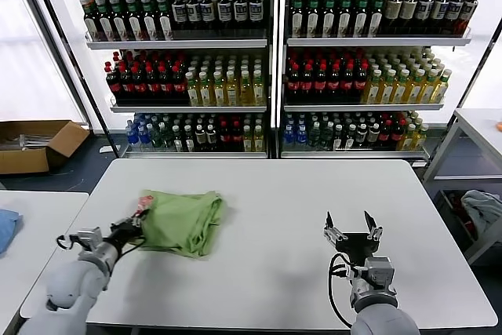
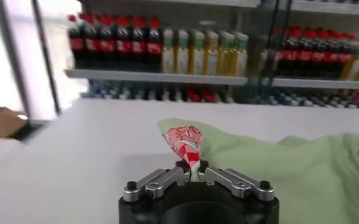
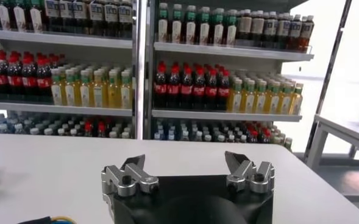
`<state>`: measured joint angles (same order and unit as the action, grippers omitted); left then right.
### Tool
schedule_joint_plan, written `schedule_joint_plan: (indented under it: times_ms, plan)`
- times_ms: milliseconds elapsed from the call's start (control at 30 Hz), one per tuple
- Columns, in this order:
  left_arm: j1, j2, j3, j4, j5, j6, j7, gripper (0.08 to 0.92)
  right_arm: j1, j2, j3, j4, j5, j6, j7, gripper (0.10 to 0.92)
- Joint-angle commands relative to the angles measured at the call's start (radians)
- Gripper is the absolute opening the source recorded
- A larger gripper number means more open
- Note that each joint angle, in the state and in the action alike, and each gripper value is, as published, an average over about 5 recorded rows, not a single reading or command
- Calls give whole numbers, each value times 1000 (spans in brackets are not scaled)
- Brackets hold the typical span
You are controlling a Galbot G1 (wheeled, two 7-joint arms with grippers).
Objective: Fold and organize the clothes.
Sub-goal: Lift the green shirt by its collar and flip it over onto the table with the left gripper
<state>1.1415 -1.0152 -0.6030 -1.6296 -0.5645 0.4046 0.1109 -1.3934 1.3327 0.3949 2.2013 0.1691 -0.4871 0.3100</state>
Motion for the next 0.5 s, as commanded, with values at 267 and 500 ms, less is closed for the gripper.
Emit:
schedule_joint_plan:
  times_ms: [267, 500]
  plan:
    - [-3, 353, -236, 68, -40, -20, 31, 111, 0, 2, -1, 4, 11, 7, -1, 823]
    - [23, 203, -152, -83, -14, -1, 15, 111, -31, -6, 20, 10, 10, 14, 0, 823]
